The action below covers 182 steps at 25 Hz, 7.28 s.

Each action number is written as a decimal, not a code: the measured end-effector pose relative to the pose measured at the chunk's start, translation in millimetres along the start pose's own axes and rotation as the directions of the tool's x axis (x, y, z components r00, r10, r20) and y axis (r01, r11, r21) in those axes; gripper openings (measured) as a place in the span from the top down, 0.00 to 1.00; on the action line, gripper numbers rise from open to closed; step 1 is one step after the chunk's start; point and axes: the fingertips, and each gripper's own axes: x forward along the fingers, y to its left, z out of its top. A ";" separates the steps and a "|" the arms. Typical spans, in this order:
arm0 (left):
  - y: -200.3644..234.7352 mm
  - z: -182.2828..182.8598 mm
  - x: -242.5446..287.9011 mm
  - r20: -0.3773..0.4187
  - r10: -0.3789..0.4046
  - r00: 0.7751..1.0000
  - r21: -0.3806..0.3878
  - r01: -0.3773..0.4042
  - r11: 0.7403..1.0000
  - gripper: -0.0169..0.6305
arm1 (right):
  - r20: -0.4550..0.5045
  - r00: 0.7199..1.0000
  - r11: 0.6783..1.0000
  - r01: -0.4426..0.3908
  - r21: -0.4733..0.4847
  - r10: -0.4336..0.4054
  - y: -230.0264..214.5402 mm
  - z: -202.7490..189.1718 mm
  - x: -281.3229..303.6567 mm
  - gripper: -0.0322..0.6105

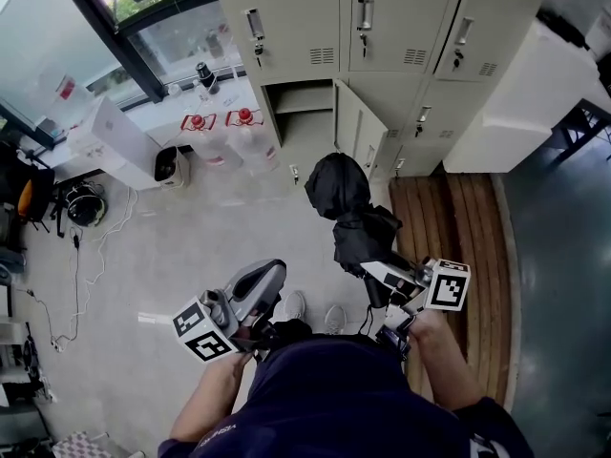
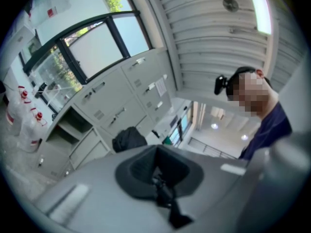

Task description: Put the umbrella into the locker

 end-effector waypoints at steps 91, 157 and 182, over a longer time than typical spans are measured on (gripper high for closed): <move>452.2 -69.3 23.8 -0.282 0.328 0.901 -0.048 -0.355 0.934 0.97 | 0.181 0.462 0.192 0.650 -0.736 -0.868 -744.9 188.8 385.9 0.65; 260.6 180.4 101.9 -0.226 -0.093 0.970 0.268 0.154 0.951 0.97 | 0.132 0.928 0.667 0.344 -0.661 -0.348 -84.7 191.0 293.0 0.94; 274.6 170.6 95.2 -0.241 -0.096 0.966 0.228 0.152 0.962 0.97 | 0.076 0.913 0.674 0.350 -0.651 -0.401 -102.4 171.2 307.9 0.94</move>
